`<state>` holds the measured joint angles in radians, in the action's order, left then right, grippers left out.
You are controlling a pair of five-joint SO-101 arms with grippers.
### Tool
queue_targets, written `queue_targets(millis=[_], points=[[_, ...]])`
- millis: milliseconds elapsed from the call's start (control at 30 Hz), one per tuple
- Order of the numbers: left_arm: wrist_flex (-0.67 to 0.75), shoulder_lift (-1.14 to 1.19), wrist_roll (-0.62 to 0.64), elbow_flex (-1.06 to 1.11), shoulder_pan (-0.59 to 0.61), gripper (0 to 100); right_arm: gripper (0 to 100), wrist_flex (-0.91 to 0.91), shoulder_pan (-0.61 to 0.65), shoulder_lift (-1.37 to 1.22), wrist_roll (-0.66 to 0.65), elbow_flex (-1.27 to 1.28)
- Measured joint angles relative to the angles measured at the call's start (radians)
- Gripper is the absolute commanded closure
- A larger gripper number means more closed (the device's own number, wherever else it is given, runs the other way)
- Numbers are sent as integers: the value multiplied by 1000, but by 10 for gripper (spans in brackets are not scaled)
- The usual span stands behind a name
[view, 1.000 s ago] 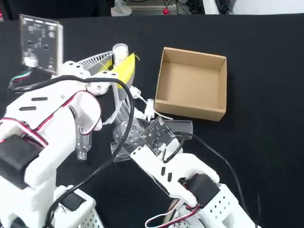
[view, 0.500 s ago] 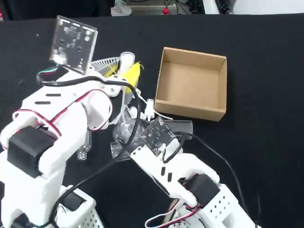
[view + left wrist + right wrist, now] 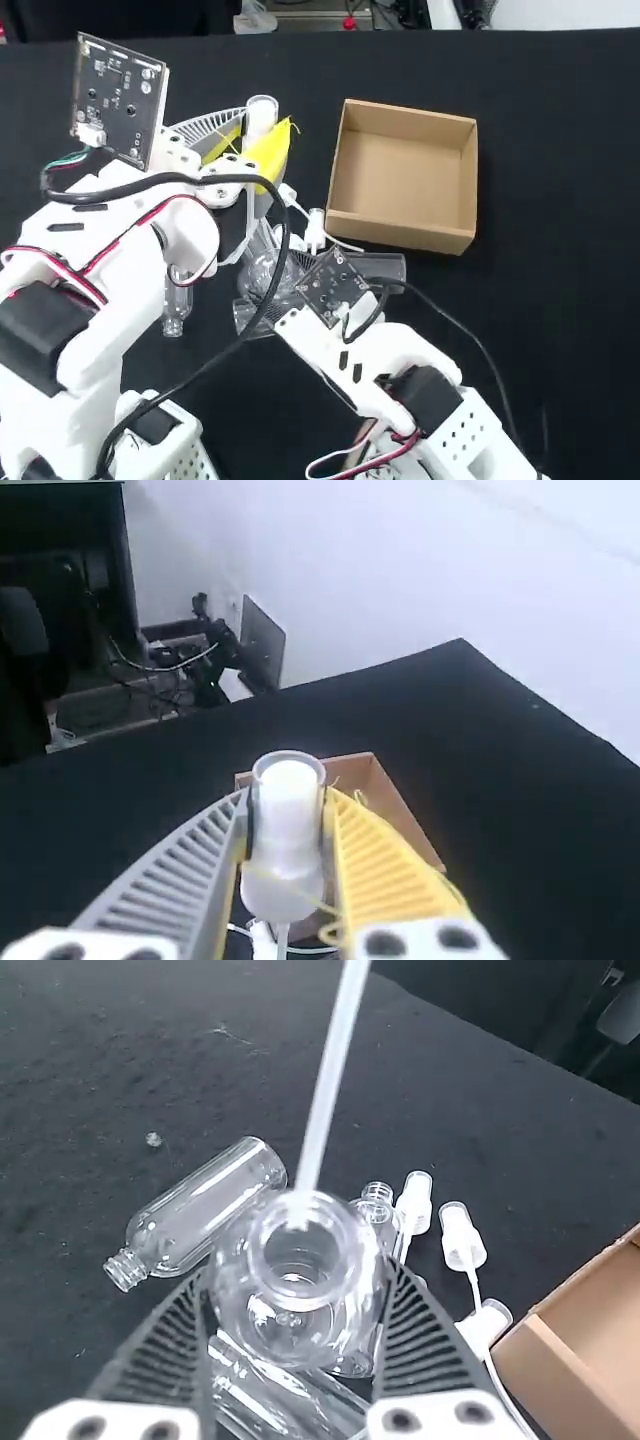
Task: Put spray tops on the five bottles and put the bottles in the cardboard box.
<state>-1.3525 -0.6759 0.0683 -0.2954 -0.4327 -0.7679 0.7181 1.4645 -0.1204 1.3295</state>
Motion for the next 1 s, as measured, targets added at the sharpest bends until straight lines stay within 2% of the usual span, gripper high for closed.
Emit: queue_targets(millis=[467,733,1000], points=[[49,0,0,83,-17,960,974,0,0,0,0,0],[-83,-2,-3,84,-101,960,974,0,3,11,0,-2],[-114,0,-3,115,-94,960,974,-80,3,0,6,-35]])
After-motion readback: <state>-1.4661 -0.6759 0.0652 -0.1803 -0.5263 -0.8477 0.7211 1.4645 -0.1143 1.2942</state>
